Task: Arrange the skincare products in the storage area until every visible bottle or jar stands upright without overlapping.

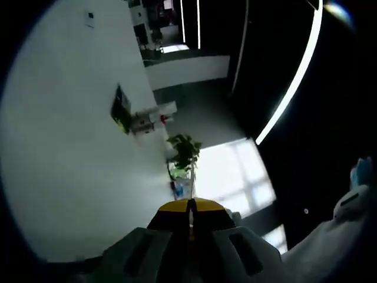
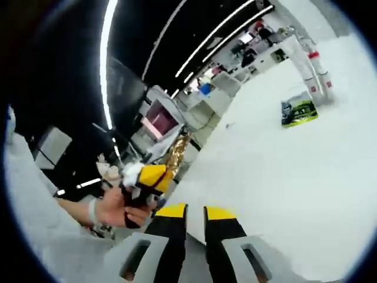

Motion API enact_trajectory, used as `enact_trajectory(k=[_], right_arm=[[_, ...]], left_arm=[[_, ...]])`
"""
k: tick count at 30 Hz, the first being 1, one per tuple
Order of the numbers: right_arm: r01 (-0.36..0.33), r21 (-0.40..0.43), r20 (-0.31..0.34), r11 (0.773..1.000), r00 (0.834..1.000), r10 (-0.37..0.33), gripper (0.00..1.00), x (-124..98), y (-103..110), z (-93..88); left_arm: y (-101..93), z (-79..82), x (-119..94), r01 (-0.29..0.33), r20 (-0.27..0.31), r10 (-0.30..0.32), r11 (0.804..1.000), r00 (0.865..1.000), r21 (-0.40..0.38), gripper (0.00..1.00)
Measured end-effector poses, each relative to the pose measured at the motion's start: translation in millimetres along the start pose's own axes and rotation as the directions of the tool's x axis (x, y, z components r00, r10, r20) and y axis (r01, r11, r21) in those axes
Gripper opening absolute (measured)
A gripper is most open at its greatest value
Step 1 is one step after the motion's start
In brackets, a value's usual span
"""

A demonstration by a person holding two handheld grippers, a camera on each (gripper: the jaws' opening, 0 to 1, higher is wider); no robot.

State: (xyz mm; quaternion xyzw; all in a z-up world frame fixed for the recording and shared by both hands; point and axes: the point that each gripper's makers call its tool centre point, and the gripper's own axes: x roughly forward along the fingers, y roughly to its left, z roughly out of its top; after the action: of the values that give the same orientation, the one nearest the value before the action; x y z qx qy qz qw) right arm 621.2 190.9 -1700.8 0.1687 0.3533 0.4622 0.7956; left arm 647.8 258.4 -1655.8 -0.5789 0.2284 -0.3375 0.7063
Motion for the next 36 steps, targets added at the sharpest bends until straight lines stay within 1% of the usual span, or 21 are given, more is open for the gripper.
enact_trajectory(k=[2, 3, 4, 5, 6, 7, 8, 9, 10, 11, 12, 13, 15, 18, 19, 23, 27, 29, 32, 33, 36], right_arm=[[0.066, -0.091, -0.034, 0.994, 0.997, -0.07, 0.25, 5, -7, -6.9], [0.106, -0.135, -0.045, 0.985, 0.993, -0.113, 0.28, 6, -11, -8.5], [0.141, -0.215, -0.059, 0.966, 0.986, -0.157, 0.28, 9, -15, -10.7], [0.165, -0.252, -0.074, 0.953, 0.979, -0.189, 0.28, 11, -18, -13.5], [0.205, -0.32, -0.094, 0.925, 0.965, -0.246, 0.29, 12, -25, -17.8], [0.234, -0.368, -0.09, 0.9, 0.955, -0.284, 0.29, 13, -31, -20.1], [0.265, -0.389, -0.086, 0.882, 0.943, -0.322, 0.29, 15, -38, -25.4], [0.289, -0.385, -0.079, 0.877, 0.936, -0.343, 0.29, 16, -42, -28.6], [0.3, -0.423, -0.119, 0.855, 0.917, -0.381, 0.28, 16, -48, -34.5], [0.277, -0.522, -0.113, 0.807, 0.915, -0.388, 0.28, 20, -46, -32.2], [0.272, -0.532, -0.09, 0.801, 0.923, -0.374, 0.28, 23, -42, -29.7], [0.267, -0.524, -0.104, 0.809, 0.923, -0.372, 0.28, 22, -41, -33.9], [0.278, -0.519, -0.104, 0.808, 0.918, -0.383, 0.29, 19, -44, -34.3], [0.267, -0.506, -0.12, 0.82, 0.92, -0.374, 0.3, 21, -46, -35.1], [0.266, -0.508, -0.125, 0.819, 0.918, -0.376, 0.31, 22, -46, -36.2], [0.264, -0.514, -0.131, 0.816, 0.916, -0.379, 0.3, 21, -47, -38.1], [0.269, -0.499, -0.147, 0.823, 0.91, -0.387, 0.3, 20, -50, -40.3], [0.272, -0.494, -0.138, 0.826, 0.913, -0.383, 0.29, 20, -49, -38.3], [0.278, -0.494, -0.13, 0.824, 0.913, -0.386, 0.3, 20, -50, -37.1], [0.279, -0.494, -0.122, 0.823, 0.915, -0.384, 0.3, 20, -49, -35.5], [0.282, -0.499, -0.111, 0.82, 0.917, -0.383, 0.29, 20, -48, -33.5]], left_arm=[[0.4, 4.2, 2, -0.005, 0.001, 0.005, 1.0, 1.0, 0.001, 0.0], [0.5, 5.2, 2, -0.006, 0.003, 0.006, 1.0, 1.0, 0.001, 0.0], [0.4, 9.3, 4, -0.01, 0.009, 0.01, 1.0, 1.0, 0.005, 0.0], [1.0, 11.9, 5, -0.011, 0.012, 0.011, 1.0, 1.0, 0.005, 0.0], [1.5, 14.1, 5, -0.012, 0.014, 0.012, 1.0, 1.0, 0.005, 0.0], [2.6, 18.1, 7, -0.013, 0.019, 0.013, 1.0, 1.0, 0.003, 0.0], [3.1, 20.4, 8, -0.014, 0.023, 0.014, 1.0, 1.0, 0.004, 0.0], [3.5, 23.1, 10, -0.015, 0.028, 0.015, 1.0, 1.0, 0.001, 0.0], [4.0, 24.8, 12, -0.017, 0.029, 0.017, 1.0, 0.999, -0.001, 0.0], [5.4, 28.0, 14, -0.024, 0.03, 0.023, 1.0, 0.999, 0.002, 0.0], [6.1, 29.9, 15, -0.027, 0.028, 0.027, 1.0, 0.999, 0.004, 0.0], [6.8, 31.7, 17, -0.029, 0.028, 0.029, 1.0, 0.999, 0.005, 0.0], [7.9, 37.4, 21, -0.029, 0.03, 0.029, 1.0, 0.999, 0.004, 0.0], [7.8, 48.6, 27, -0.029, 0.039, 0.028, 1.0, 0.999, 0.012, 0.0], [8.0, 50.1, 28, -0.029, 0.039, 0.028, 1.0, 0.999, 0.012, 0.0], [8.3, 65.8, 35, -0.034, 0.053, 0.032, 0.999, 0.998, 0.022, 0.0], [11.5, 84.1, 42, -0.045, 0.068, 0.043, 0.998, 0.997, 0.031, 0.0], [13.0, 92.8, 46, -0.054, 0.074, 0.051, 0.998, 0.996, 0.038, 0.0], [17.3, 105.3, 52, -0.067, 0.077, 0.063, 0.996, 0.995, 0.055, 0.0], [17.9, 107.0, 53, -0.069, 0.078, 0.065, 0.996, 0.995, 0.059, 0.0], [23.9, 119.8, 59, -0.092, 0.086, 0.086, 0.993, 0.993, 0.074, 0.0]])
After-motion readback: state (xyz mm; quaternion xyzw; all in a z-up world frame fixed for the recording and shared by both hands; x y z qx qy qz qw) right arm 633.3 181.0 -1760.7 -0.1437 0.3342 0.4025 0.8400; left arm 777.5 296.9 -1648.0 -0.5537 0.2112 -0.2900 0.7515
